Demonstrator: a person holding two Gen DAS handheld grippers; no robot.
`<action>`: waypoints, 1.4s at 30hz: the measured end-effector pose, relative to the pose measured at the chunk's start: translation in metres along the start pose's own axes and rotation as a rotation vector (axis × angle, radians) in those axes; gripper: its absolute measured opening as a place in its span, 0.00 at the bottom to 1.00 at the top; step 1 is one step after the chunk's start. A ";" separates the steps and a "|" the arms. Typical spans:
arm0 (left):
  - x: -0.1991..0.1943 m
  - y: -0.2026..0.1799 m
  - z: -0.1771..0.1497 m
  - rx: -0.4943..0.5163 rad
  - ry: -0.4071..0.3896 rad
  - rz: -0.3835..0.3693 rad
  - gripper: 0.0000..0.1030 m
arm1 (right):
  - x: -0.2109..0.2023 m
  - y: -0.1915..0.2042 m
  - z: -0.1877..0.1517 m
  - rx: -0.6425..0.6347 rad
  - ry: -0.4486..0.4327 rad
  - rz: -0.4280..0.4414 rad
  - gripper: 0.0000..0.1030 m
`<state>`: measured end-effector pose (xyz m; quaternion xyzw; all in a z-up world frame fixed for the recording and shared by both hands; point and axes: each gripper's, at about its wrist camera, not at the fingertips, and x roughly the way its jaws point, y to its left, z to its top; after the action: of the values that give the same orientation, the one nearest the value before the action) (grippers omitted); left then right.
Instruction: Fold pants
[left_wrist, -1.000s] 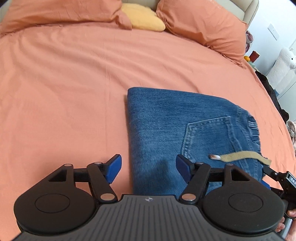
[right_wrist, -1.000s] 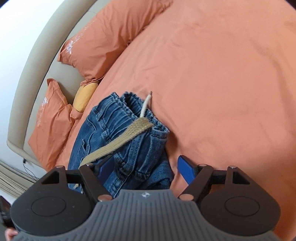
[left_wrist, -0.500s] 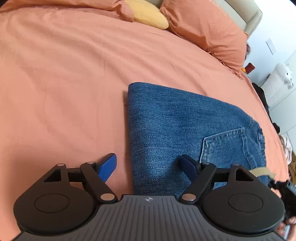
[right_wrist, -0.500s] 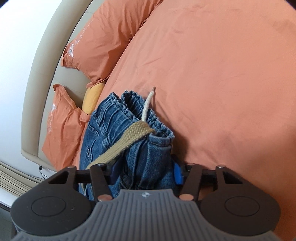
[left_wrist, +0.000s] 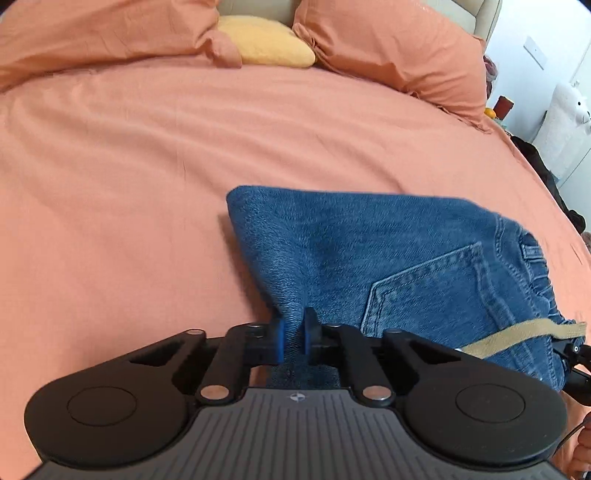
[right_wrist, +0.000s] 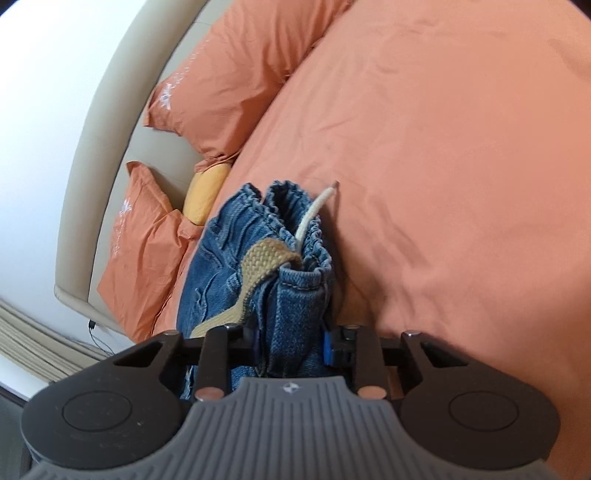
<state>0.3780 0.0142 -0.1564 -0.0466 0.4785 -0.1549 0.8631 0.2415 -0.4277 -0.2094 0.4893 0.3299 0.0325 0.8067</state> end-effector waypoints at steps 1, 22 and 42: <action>-0.005 -0.003 0.001 0.010 -0.006 0.006 0.07 | -0.002 0.001 0.000 -0.006 -0.002 0.007 0.23; -0.200 0.044 0.009 0.152 -0.177 0.182 0.06 | -0.024 0.150 -0.086 -0.292 0.116 0.232 0.20; -0.170 0.217 -0.033 0.060 -0.019 0.281 0.06 | 0.093 0.255 -0.224 -0.520 0.382 0.145 0.20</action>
<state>0.3146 0.2749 -0.0861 0.0451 0.4673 -0.0463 0.8817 0.2562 -0.0883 -0.1174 0.2740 0.4202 0.2640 0.8238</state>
